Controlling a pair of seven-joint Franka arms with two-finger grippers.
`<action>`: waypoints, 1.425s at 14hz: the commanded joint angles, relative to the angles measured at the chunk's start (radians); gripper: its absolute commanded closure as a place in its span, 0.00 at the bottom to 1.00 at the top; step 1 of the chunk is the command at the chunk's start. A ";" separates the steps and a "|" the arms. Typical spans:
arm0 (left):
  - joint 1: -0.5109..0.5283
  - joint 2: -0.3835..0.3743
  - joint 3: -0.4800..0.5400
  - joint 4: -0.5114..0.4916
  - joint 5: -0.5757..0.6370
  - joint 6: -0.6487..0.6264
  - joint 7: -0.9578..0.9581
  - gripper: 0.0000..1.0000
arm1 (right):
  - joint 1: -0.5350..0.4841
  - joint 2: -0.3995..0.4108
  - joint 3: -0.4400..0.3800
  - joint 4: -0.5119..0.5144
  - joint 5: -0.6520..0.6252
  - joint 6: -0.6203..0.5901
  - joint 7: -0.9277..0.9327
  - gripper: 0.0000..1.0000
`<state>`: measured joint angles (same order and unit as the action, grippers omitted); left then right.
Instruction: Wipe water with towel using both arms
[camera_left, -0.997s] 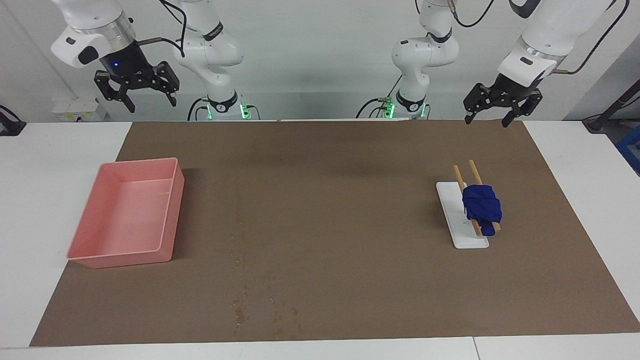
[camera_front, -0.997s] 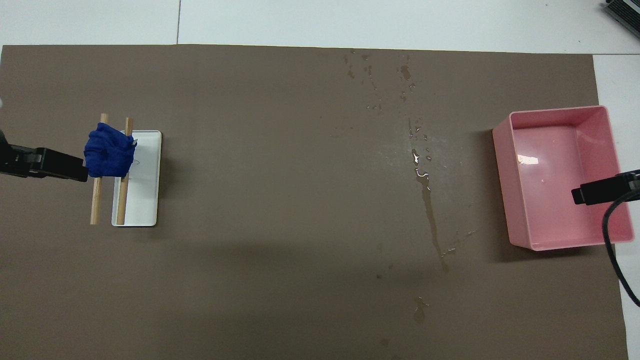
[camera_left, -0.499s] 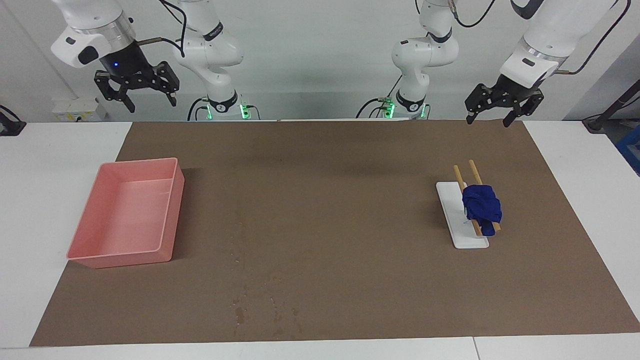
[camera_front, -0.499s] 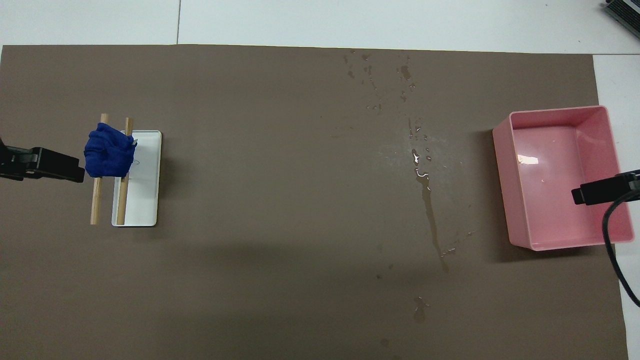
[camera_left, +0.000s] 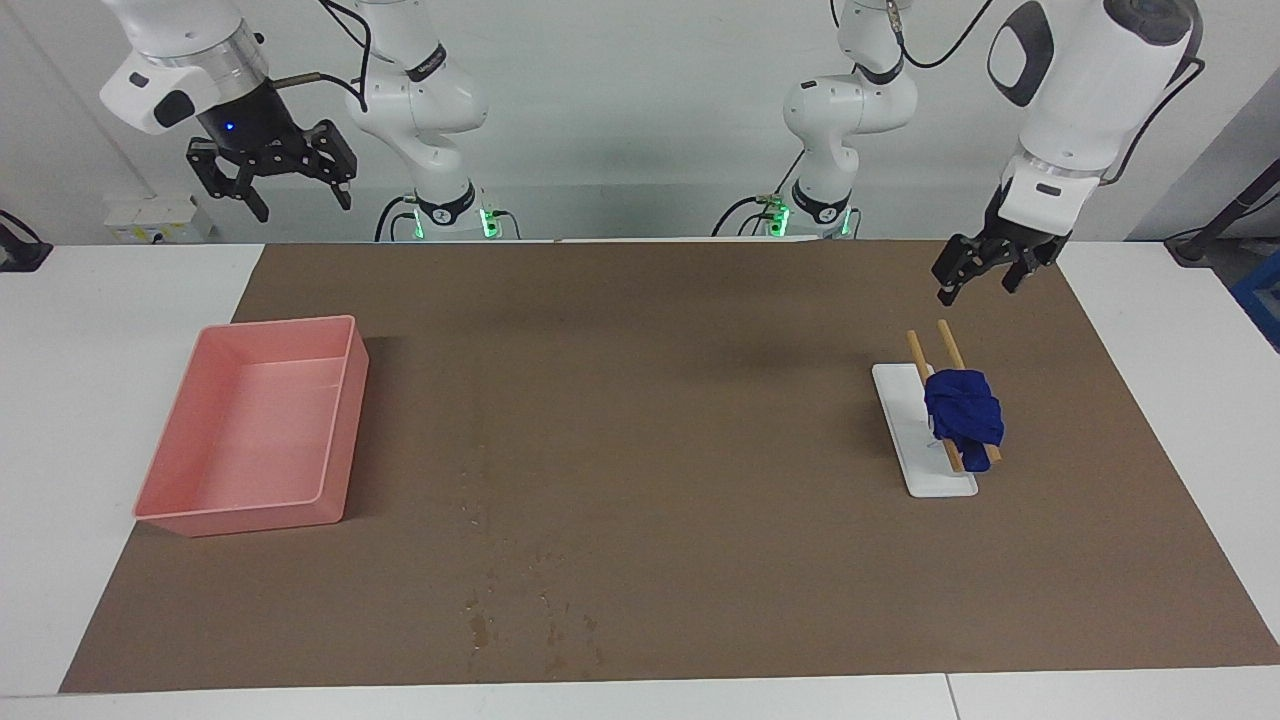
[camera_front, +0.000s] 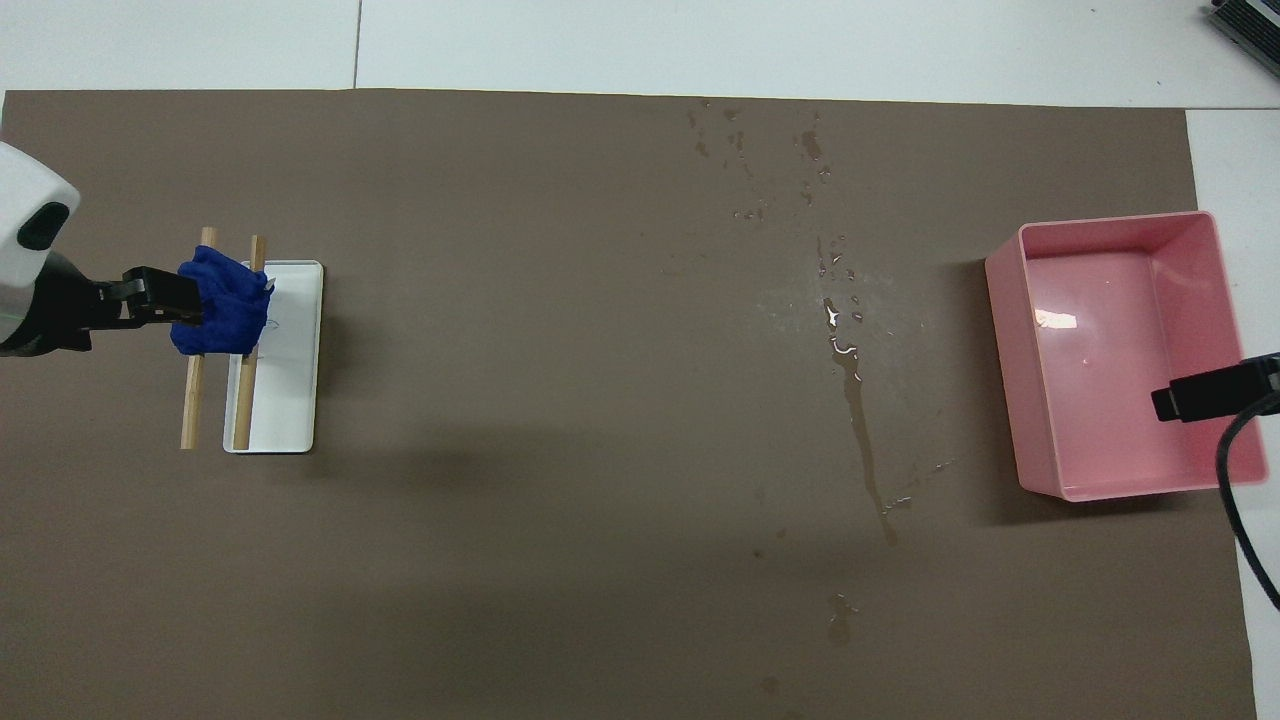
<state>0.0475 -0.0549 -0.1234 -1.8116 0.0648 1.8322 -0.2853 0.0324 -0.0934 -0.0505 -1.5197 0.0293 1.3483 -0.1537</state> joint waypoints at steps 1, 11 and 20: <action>-0.005 0.107 -0.002 -0.031 0.100 0.146 -0.086 0.00 | 0.000 -0.052 0.006 -0.017 -0.005 -0.018 -0.099 0.00; -0.051 0.188 -0.002 -0.149 0.286 0.354 -0.086 0.05 | 0.085 -0.056 0.040 -0.344 0.150 0.328 0.365 0.00; -0.051 0.214 -0.008 -0.040 0.215 0.201 -0.068 1.00 | 0.153 0.121 0.040 -0.396 0.585 0.546 0.823 0.00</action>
<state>0.0048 0.1418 -0.1344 -1.9041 0.3270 2.1047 -0.3555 0.1885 0.0178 -0.0154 -1.9108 0.5217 1.8653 0.5793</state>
